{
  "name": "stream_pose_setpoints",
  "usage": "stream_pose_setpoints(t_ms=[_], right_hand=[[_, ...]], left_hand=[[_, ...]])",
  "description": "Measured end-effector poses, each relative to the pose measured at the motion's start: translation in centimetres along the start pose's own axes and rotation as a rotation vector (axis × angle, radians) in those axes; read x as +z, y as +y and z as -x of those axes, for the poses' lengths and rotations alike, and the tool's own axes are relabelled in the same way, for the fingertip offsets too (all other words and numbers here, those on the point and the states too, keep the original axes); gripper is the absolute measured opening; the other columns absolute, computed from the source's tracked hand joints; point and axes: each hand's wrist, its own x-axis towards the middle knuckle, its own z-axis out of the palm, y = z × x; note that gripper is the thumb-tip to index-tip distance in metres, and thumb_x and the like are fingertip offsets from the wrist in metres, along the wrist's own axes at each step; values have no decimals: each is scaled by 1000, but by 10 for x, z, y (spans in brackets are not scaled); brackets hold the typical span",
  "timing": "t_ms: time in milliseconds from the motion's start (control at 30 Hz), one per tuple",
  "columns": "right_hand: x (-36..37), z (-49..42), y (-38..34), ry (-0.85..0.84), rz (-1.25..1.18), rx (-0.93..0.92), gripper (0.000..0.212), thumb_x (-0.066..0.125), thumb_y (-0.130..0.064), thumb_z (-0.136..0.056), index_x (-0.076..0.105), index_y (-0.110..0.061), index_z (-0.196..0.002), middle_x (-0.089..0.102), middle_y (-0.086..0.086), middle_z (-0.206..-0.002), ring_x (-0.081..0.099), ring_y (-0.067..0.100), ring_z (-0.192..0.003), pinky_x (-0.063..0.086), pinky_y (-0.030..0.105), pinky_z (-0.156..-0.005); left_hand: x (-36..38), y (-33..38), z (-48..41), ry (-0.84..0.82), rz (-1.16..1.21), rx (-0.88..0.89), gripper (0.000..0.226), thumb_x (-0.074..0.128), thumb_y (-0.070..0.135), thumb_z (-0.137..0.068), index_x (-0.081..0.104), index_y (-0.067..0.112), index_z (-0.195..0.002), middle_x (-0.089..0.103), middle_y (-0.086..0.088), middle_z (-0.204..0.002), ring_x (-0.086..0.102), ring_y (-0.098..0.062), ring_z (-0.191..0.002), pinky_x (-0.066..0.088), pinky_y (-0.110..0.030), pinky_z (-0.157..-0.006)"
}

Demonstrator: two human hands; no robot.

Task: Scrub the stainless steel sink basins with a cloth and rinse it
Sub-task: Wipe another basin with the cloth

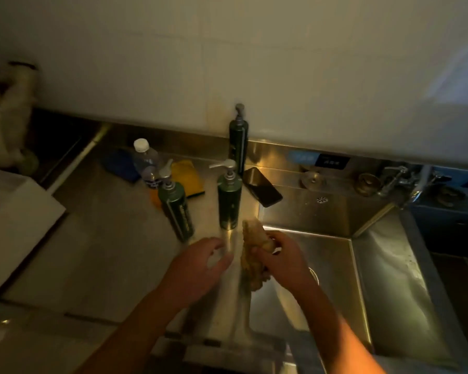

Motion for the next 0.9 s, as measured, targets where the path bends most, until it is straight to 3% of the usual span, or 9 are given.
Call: stream_pose_setpoints(t_ms=[67,200,367,467,567,700,800,900], right_hand=[[21,1,-5,-9,-13,32,33,73,-17,-85,63,-18,-117,67,6,-96,67,16,-65,53,23,-51],[47,6,-11,-1,-4,105,30,74,-15,-86,62,-19,-112,67,4,-90,64,19,-59,49,22,-44],[67,16,4,68,71,122,30,78,-25,-81,60,-42,-98,68,-8,-88,70,22,-77,59,40,-72],[75,20,16,75,60,148,39,78,-23,-81,58,-39,-110,63,-15,-94,70,21,-85,60,34,-72],[77,21,24,39,68,186,49,77,-26,-83,54,-31,-126,59,-11,-107,67,15,-89,56,17,-57],[75,20,33,128,53,192,37,75,-24,-85,58,-28,-118,62,-2,-105,66,10,-75,49,13,-50],[69,14,37,162,102,174,28,74,-31,-85,61,-32,-110,63,-4,-105,65,9,-78,49,14,-57],[65,3,34,159,114,158,26,71,-31,-88,62,-30,-112,62,-7,-106,62,6,-82,45,10,-53]], left_hand=[[-9,-21,-1,-21,29,-9,42,48,66,-91,56,40,-123,55,23,-109,56,1,-100,40,-17,-78],[-7,-45,-5,-37,158,-38,41,51,69,-88,60,40,-116,63,22,-107,60,2,-100,50,-26,-85],[-5,-51,-5,-140,191,-106,41,52,64,-91,56,39,-123,60,20,-117,57,-1,-108,48,-30,-96],[-4,-57,-4,-155,168,-130,36,52,63,-92,54,40,-120,60,18,-118,58,-5,-109,49,-30,-95],[-3,-64,-3,-130,94,-105,35,55,58,-93,57,36,-120,62,14,-117,59,-7,-107,50,-29,-92],[-5,-74,-4,-153,28,-90,46,55,57,-94,54,29,-131,60,11,-126,57,-9,-111,48,-33,-97],[-6,-79,-13,-177,7,-79,49,54,59,-93,53,29,-133,60,9,-127,56,-7,-109,48,-30,-95],[-5,-79,-27,-169,-13,-37,49,55,57,-94,54,28,-133,61,8,-128,57,-9,-113,48,-31,-96]])
